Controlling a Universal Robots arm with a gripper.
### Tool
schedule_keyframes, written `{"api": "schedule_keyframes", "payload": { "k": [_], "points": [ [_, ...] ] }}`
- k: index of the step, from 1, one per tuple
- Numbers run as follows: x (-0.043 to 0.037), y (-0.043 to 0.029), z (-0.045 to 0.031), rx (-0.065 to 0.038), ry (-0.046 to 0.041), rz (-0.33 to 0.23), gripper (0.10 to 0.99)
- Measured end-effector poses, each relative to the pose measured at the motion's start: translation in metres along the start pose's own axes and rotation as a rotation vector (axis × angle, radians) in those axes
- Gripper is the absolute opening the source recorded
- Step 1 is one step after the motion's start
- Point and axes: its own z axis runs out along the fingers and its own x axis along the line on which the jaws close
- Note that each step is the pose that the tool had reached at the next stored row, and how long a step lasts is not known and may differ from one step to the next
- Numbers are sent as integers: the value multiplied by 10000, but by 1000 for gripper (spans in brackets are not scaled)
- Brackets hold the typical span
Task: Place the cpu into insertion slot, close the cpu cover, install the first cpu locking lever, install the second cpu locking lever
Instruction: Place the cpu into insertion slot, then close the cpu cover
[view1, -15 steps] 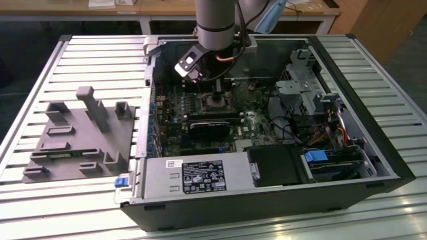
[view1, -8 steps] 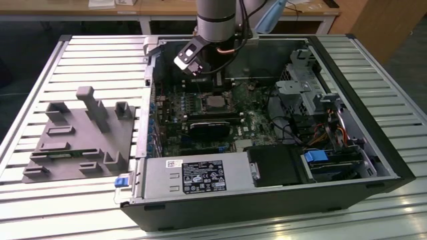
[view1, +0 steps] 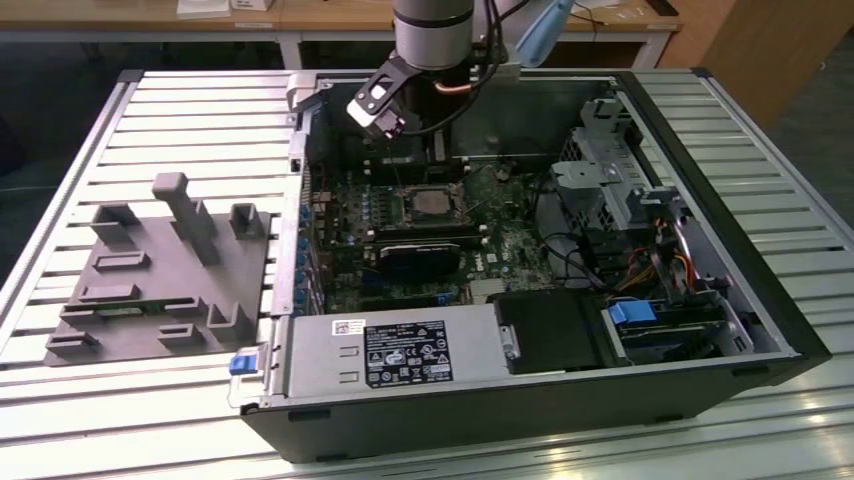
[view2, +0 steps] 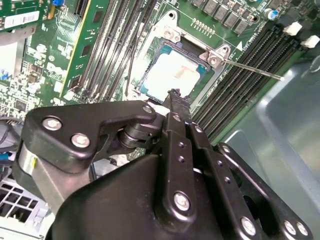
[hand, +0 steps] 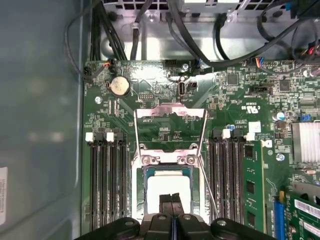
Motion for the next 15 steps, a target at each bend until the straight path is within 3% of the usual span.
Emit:
{"api": "schedule_keyframes", "payload": {
  "k": [15],
  "points": [
    [0, 2, -26, -1, 1, 0, 102]
  ]
}}
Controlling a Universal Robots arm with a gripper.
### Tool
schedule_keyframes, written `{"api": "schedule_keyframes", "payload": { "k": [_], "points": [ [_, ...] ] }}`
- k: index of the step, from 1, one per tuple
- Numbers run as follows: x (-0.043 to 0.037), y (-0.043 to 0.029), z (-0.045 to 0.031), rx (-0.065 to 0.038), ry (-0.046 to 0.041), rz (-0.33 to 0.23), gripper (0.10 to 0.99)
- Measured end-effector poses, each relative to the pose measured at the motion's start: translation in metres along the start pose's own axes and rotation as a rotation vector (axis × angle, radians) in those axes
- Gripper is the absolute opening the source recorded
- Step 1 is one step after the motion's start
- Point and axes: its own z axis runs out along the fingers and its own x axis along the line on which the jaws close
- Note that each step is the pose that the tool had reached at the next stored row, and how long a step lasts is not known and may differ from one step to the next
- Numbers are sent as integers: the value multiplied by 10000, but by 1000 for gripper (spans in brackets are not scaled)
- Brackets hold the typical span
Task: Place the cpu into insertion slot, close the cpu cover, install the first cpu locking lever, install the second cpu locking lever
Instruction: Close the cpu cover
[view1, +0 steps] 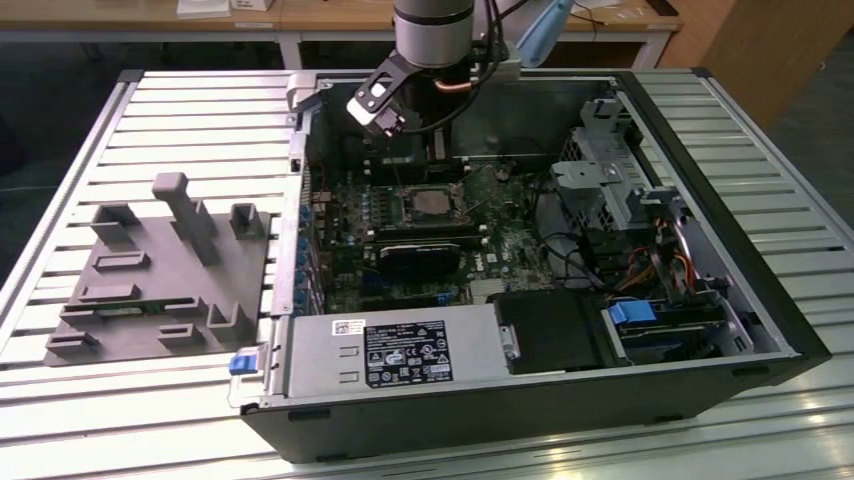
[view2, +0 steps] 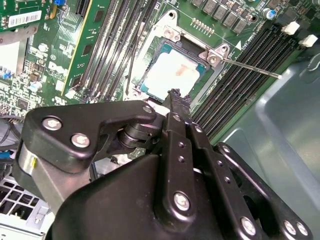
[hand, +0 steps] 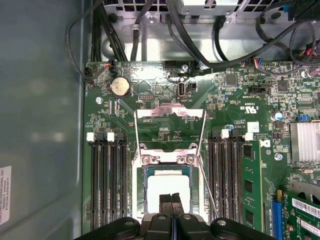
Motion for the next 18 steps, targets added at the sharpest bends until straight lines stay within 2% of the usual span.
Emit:
{"api": "schedule_keyframes", "payload": {
  "k": [11, 18],
  "points": [
    [0, 13, -160, 0, 0, -1, 102],
    [0, 20, -167, 0, -1, -2, 102]
  ]
}}
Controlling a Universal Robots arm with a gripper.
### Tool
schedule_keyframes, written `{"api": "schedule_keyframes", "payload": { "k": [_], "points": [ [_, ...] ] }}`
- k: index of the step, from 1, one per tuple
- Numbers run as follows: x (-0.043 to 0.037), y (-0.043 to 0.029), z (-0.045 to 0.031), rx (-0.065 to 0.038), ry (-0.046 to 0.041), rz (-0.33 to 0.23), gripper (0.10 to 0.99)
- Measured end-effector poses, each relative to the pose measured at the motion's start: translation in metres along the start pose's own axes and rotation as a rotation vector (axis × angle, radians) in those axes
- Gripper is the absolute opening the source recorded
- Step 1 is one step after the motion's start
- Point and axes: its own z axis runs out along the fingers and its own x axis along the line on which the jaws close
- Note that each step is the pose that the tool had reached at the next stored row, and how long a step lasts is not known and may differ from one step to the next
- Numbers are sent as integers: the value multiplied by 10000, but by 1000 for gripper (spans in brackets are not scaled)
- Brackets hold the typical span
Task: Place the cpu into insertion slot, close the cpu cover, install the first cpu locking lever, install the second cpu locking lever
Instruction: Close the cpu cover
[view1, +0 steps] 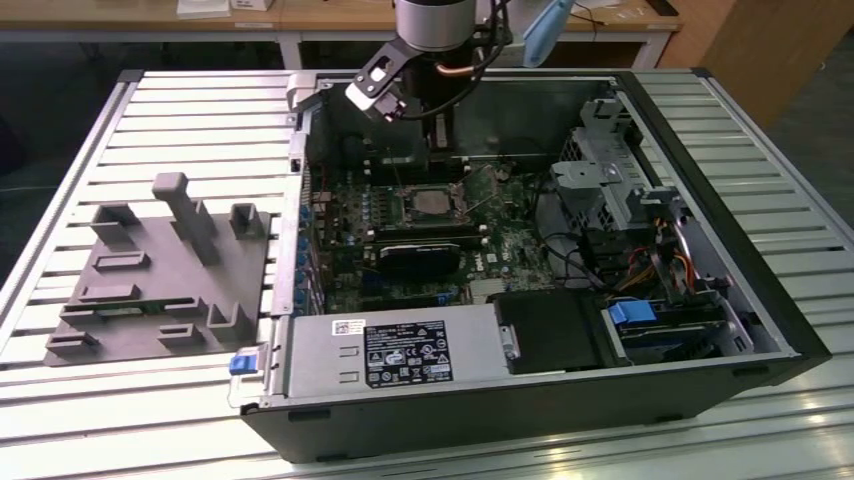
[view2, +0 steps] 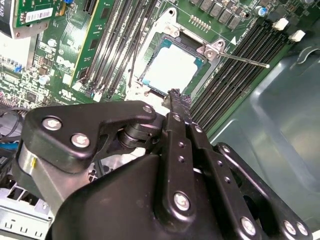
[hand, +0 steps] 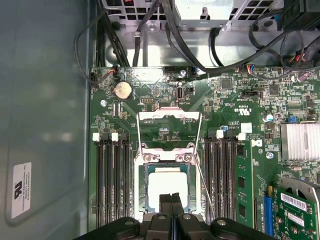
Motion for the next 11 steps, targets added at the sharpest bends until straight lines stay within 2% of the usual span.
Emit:
{"api": "schedule_keyframes", "payload": {
  "k": [11],
  "points": [
    [6, 153, 13, -1, 1, 2, 102]
  ]
}}
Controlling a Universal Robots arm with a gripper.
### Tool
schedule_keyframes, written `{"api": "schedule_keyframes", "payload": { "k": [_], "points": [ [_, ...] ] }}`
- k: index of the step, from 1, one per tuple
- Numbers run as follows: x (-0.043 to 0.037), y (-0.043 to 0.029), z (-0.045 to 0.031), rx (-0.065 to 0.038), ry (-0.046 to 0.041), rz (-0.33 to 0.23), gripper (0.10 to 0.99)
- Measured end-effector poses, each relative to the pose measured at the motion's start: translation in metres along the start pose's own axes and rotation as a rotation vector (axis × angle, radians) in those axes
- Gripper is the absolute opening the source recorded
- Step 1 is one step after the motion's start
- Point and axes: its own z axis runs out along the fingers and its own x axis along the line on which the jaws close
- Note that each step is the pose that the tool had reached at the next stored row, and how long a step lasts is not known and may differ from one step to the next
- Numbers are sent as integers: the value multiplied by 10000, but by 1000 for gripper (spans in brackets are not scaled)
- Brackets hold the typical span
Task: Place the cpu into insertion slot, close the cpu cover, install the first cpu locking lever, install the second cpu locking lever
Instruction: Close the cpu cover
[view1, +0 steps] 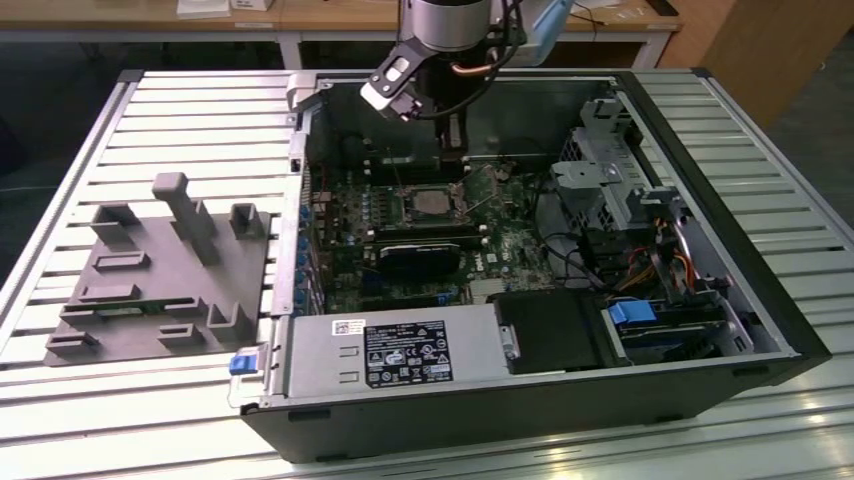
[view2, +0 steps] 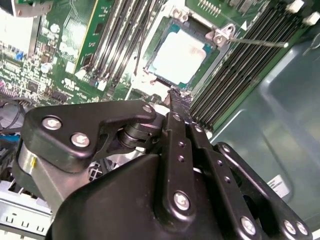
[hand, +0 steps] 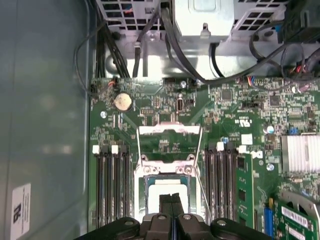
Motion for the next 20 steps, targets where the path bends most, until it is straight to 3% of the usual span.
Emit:
{"api": "schedule_keyframes", "payload": {
  "k": [20],
  "points": [
    [14, 398, 32, 0, 0, 0, 102]
  ]
}}
